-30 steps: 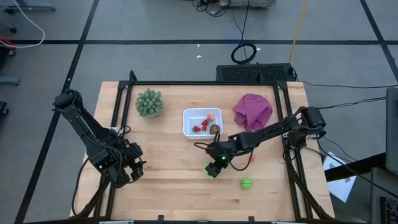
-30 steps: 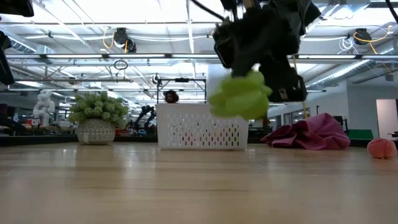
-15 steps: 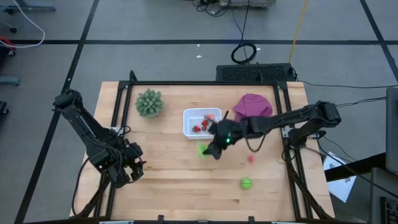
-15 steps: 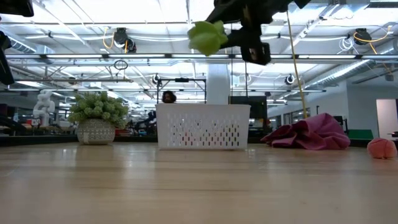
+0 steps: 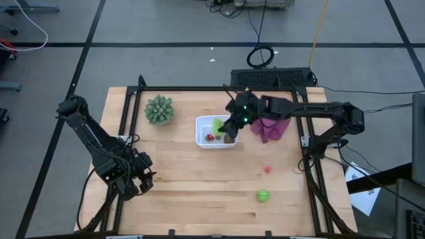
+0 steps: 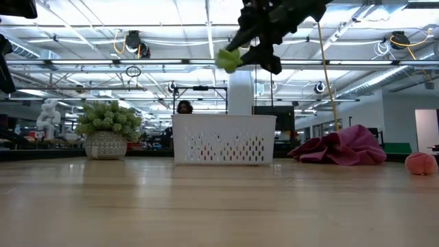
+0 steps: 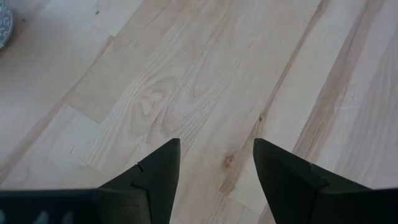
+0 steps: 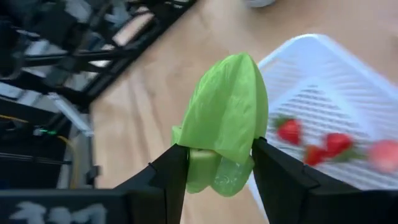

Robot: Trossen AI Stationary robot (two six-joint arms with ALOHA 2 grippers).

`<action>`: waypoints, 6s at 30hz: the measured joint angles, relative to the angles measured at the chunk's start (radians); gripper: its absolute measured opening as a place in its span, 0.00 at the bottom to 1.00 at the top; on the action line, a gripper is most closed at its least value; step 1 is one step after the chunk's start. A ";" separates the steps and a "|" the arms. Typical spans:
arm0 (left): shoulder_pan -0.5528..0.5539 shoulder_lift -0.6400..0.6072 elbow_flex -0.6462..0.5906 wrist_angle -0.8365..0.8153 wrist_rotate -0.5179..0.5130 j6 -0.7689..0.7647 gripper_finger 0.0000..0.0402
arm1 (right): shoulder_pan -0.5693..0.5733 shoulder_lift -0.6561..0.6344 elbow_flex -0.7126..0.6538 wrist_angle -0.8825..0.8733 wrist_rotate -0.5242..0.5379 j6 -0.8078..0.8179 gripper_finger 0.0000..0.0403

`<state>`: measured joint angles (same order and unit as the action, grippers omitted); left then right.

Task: Pick and placing Produce into tupperware
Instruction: Put the green starfruit into the white bin, then put the pink peach into the white bin

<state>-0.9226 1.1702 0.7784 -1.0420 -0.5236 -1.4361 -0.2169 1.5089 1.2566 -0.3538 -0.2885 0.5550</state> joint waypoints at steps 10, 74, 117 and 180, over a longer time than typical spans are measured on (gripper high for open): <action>0.000 0.000 0.000 0.000 -0.001 0.000 0.52 | -0.052 0.000 0.048 -0.178 0.082 -0.173 0.37; 0.075 0.000 0.000 0.000 0.000 0.023 0.52 | -0.076 0.364 0.218 -0.367 0.023 -0.340 0.39; 0.046 0.000 0.000 0.000 0.000 0.022 0.52 | -0.126 0.364 0.218 -0.301 0.026 -0.294 0.39; 0.046 0.000 0.000 0.000 -0.028 0.015 0.52 | -0.067 0.273 0.217 -0.351 -0.081 -0.260 0.53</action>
<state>-0.8768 1.1706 0.7788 -1.0416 -0.5514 -1.4212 -0.2837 1.7823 1.4738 -0.7044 -0.3691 0.2945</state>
